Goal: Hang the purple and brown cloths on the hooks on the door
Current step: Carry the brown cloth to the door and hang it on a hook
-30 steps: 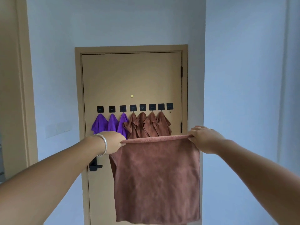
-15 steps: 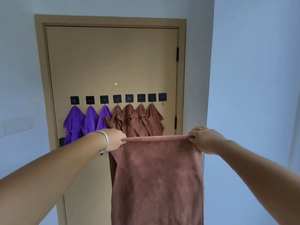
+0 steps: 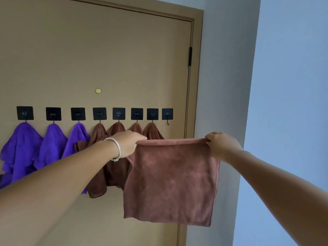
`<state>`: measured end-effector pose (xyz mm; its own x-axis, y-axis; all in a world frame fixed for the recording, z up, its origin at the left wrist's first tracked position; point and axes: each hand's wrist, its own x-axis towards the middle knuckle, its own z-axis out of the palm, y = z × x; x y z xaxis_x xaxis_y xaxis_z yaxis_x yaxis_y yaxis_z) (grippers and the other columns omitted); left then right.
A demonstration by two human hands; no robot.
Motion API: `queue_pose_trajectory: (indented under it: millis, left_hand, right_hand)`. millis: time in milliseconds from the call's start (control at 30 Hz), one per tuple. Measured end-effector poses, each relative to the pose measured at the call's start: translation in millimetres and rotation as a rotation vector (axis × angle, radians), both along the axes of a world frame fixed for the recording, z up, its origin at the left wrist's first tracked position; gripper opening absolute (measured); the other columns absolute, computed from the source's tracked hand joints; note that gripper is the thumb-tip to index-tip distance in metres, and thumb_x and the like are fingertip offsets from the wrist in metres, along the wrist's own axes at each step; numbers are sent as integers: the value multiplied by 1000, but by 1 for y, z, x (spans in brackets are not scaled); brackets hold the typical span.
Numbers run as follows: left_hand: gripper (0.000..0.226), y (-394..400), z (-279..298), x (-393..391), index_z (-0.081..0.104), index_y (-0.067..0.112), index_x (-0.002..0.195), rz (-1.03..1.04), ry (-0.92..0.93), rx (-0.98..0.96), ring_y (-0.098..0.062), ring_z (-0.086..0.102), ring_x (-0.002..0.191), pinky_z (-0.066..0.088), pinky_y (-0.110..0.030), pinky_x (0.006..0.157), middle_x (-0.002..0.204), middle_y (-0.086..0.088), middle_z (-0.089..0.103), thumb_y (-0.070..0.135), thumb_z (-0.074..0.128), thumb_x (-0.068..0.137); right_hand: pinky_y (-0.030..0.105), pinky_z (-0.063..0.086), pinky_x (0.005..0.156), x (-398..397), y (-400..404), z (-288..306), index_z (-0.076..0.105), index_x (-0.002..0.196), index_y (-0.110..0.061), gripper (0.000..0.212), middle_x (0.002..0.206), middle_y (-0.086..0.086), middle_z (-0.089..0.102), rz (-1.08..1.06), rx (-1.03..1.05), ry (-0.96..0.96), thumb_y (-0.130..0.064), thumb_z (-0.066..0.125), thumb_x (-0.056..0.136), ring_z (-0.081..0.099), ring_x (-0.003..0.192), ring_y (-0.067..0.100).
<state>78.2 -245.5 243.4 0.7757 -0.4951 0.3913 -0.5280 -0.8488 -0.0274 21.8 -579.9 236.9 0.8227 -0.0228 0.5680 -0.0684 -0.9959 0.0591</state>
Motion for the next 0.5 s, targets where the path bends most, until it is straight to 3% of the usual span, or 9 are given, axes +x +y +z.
queue_pose_trajectory:
  millis: [67, 167, 300, 367, 433, 467, 500]
  left_hand:
    - [62, -11, 1, 25, 57, 38, 123, -11, -49, -18, -24, 59, 109, 49, -41, 91, 121, 6, 63, -3, 33, 84]
    - [72, -27, 4, 57, 41, 52, 121, -55, -129, -53, -18, 59, 86, 51, -33, 72, 114, 12, 61, -7, 34, 80]
    - [59, -41, 5, 90, 37, 36, 114, -154, -349, 97, -11, 45, 64, 33, -20, 52, 138, 13, 33, -7, 52, 76]
    - [49, -45, 6, 109, 44, 36, 116, -145, -311, 156, -6, 50, 68, 36, -16, 53, 133, 8, 39, 7, 58, 79]
    - [39, -49, 11, 129, 49, 46, 108, -156, -298, 209, -1, 52, 63, 36, -13, 53, 102, 6, 56, 19, 57, 81]
    - [33, -51, 14, 137, 55, 45, 106, -156, -312, 268, 0, 56, 67, 40, -16, 59, 99, 4, 60, 23, 56, 82]
    - [29, -55, 18, 145, 60, 41, 109, -141, -324, 349, -7, 59, 86, 42, -22, 70, 110, 2, 61, 24, 56, 85]
  right_hand:
    - [37, 53, 76, 22, -3, 6, 65, 105, -21, 29, 105, 1, 64, 3, 20, -39, -21, 37, 99, 59, 90, 23]
    - [37, 53, 72, 56, -5, 16, 66, 98, -18, 28, 95, 4, 64, 40, 57, -130, -8, 40, 95, 59, 82, 25]
    - [38, 50, 61, 102, -7, 26, 52, 89, -19, 30, 85, 3, 55, 115, 64, -211, 6, 37, 83, 54, 74, 27]
    - [33, 37, 53, 127, -9, 31, 43, 85, -16, 23, 81, 2, 48, 177, -85, -220, 6, 42, 80, 48, 73, 26]
    - [32, 33, 58, 153, -9, 35, 53, 92, -17, 15, 92, 3, 50, 211, -293, -193, -4, 47, 87, 47, 87, 25]
    - [32, 36, 62, 167, -9, 38, 58, 97, -17, 14, 101, 3, 52, 216, -359, -184, -8, 49, 90, 47, 95, 25]
    - [32, 40, 67, 182, -10, 40, 61, 101, -17, 15, 108, 2, 53, 211, -394, -173, -11, 50, 92, 46, 102, 25]
